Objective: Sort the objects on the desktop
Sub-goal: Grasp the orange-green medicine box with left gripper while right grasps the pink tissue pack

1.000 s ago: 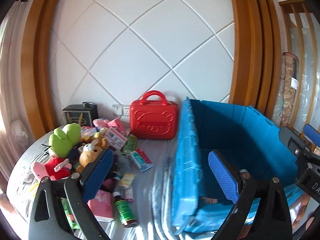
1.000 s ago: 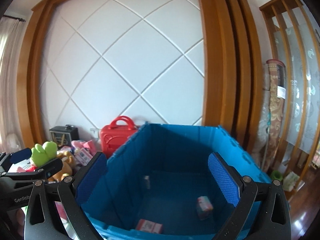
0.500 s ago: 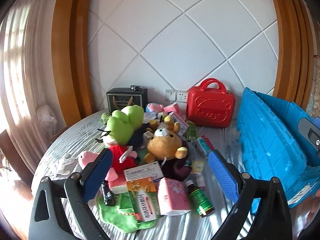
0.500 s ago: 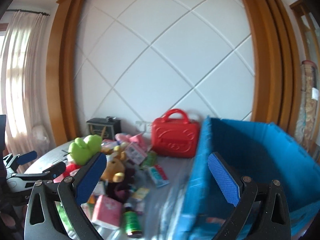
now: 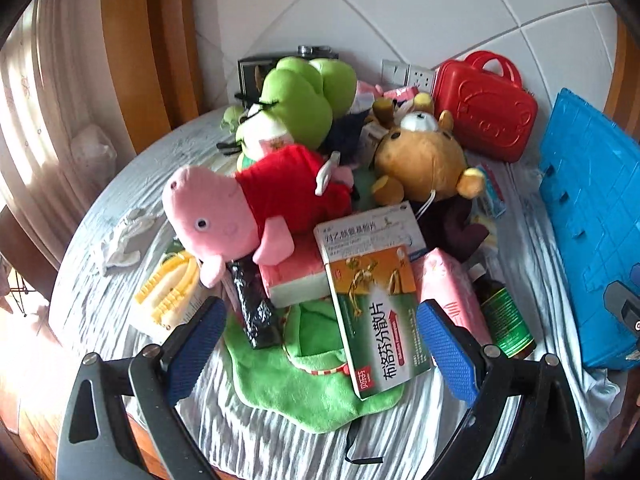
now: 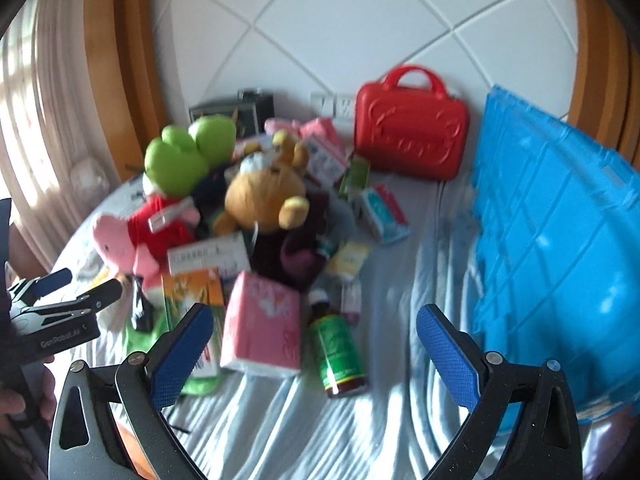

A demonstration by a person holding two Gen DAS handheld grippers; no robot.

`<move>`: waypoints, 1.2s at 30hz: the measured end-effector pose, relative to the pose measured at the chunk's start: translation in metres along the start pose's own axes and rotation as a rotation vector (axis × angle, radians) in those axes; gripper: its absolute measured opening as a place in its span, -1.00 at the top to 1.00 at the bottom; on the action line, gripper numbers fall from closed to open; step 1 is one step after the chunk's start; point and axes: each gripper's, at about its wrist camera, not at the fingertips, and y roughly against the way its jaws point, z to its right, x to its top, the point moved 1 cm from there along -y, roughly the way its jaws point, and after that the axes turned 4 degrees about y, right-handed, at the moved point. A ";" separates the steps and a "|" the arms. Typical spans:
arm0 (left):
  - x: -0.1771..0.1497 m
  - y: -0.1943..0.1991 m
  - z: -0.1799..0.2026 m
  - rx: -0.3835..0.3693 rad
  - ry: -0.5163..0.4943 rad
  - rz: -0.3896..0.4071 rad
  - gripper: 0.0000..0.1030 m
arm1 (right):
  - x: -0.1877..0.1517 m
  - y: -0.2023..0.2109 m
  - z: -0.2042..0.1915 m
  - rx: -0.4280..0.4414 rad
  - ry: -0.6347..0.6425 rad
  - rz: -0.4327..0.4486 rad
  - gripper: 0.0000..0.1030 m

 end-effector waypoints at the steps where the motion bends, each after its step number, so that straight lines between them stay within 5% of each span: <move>1: -0.004 -0.009 0.000 0.002 0.009 -0.022 -0.90 | -0.001 -0.010 0.000 0.006 0.006 -0.022 -1.00; 10: -0.022 -0.071 0.023 0.024 0.037 -0.122 -0.90 | -0.010 -0.089 0.009 0.071 0.016 -0.183 -0.90; 16: -0.024 -0.108 0.054 0.024 0.040 -0.163 -0.90 | -0.012 -0.104 0.024 0.081 0.032 -0.219 -0.89; 21: -0.023 -0.141 0.064 0.096 0.054 -0.212 -0.89 | -0.011 -0.116 0.028 0.113 0.039 -0.239 -1.00; 23: -0.026 -0.142 0.057 0.062 0.079 -0.231 -0.76 | -0.010 -0.123 0.025 0.141 0.041 -0.256 -1.00; 36: -0.035 -0.096 0.015 0.116 0.020 -0.169 -0.75 | -0.010 -0.167 -0.025 0.252 0.049 -0.353 -0.99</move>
